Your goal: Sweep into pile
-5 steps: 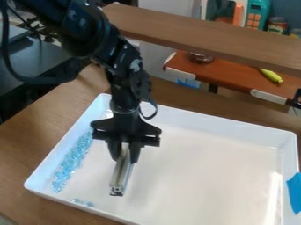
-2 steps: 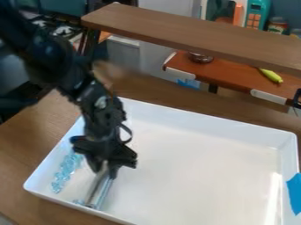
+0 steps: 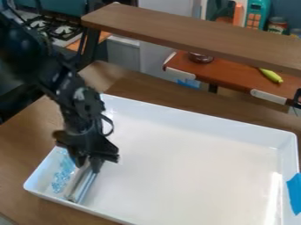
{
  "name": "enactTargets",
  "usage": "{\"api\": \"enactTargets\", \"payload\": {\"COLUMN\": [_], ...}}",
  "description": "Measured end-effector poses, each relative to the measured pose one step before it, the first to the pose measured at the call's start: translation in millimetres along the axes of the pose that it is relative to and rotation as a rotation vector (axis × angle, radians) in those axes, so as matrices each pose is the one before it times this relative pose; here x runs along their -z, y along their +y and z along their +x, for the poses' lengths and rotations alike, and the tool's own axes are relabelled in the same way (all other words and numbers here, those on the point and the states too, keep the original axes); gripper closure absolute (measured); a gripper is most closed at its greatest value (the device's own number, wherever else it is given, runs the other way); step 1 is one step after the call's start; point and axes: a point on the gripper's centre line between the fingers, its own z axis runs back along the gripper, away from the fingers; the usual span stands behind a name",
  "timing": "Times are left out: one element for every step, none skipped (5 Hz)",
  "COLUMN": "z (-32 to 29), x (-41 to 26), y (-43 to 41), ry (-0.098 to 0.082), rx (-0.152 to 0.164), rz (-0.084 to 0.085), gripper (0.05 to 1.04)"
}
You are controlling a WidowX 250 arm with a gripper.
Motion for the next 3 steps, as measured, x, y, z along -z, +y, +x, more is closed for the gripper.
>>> {"api": "enactTargets", "payload": {"z": [-1.52, 3.07, 6.08], "x": [-0.97, -11.07, -13.93], "y": [11.78, -4.12, -32.4], "ry": [0.0132, -0.0023, 0.0544], "rx": [0.0143, -0.038, -0.0534], "rz": [0.0448, -0.0397, -0.0569], "gripper": [0.73, 0.73, 0.73]}}
